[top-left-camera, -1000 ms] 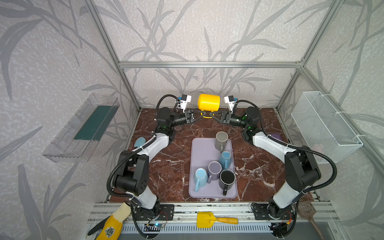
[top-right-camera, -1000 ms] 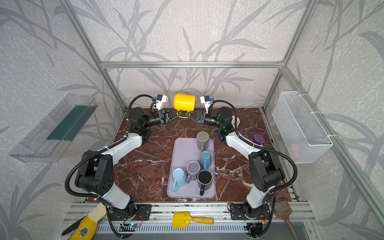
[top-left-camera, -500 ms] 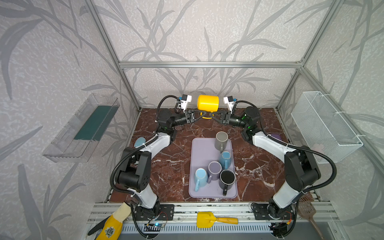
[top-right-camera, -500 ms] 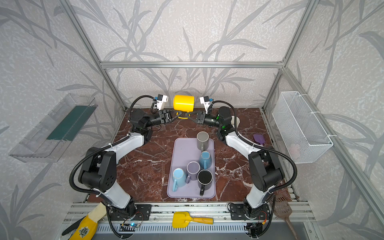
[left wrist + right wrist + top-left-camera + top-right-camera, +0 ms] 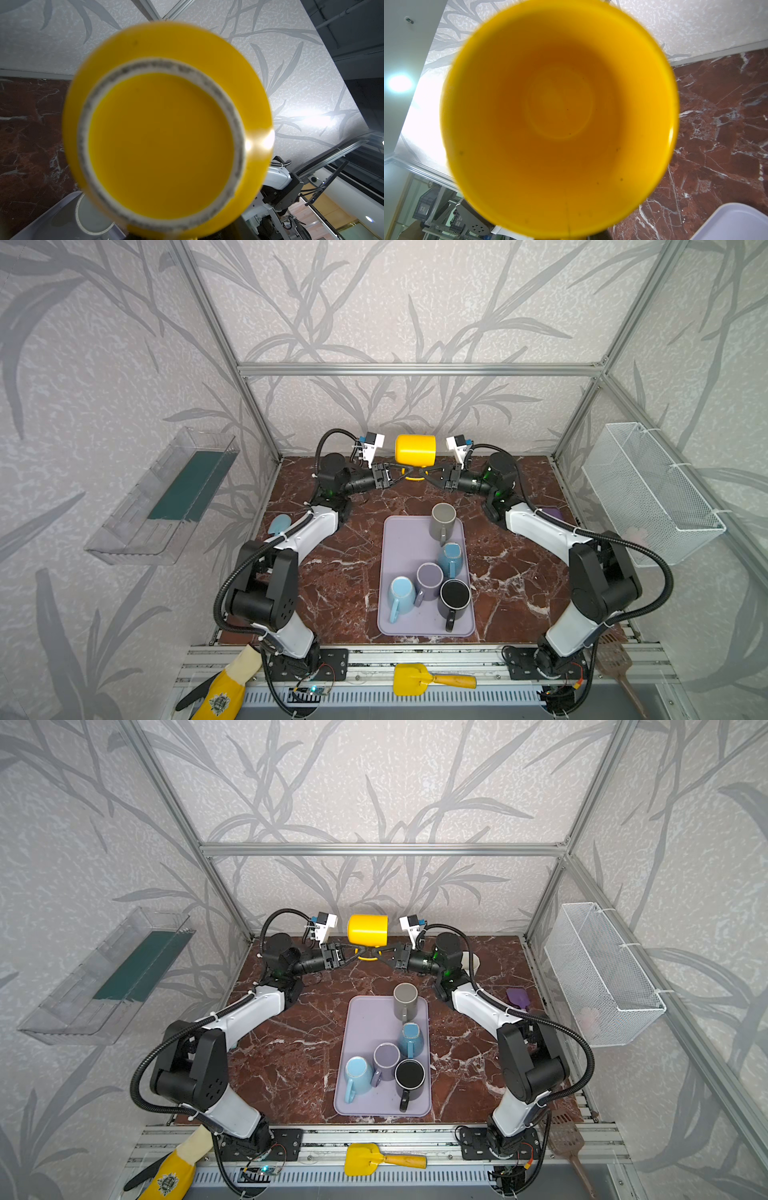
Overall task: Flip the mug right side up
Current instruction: 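Rotate the yellow mug with the left gripper and grasp its rim with the right, then open the left gripper and carry the yellow mug away with the right gripper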
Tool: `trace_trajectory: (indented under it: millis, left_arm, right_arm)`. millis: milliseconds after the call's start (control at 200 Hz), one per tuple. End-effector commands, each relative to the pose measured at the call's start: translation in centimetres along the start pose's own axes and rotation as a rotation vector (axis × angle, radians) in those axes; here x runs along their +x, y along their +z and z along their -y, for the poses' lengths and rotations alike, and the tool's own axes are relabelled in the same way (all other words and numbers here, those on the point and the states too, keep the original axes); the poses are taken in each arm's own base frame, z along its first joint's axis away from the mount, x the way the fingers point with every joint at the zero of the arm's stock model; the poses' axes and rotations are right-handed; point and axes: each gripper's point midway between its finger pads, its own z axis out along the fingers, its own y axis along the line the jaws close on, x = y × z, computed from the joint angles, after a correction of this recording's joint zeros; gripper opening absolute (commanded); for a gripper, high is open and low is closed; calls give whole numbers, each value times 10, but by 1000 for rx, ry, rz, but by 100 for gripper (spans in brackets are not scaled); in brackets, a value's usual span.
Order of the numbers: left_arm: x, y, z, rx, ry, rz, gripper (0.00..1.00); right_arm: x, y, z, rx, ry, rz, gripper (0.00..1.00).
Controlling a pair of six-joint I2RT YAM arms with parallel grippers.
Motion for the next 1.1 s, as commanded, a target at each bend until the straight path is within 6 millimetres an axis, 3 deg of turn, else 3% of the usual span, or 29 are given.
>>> trace_trajectory:
  millis: [0, 385, 880, 1095]
  left_arm:
    - [-1, -3, -1, -84, 47, -5, 43]
    - [14, -18, -30, -336, 68, -56, 43]
    - [32, -28, -42, -490, 95, -132, 43]
    - [36, -26, -38, -512, 121, -147, 43]
  right_arm:
    - [-13, -10, -36, -50, -146, 43, 0]
    - [-13, -16, -26, 27, -152, 42, 0]
    - [-10, -30, 3, 182, -156, 32, 0]
    - [-7, -40, 16, 296, -169, 27, 0]
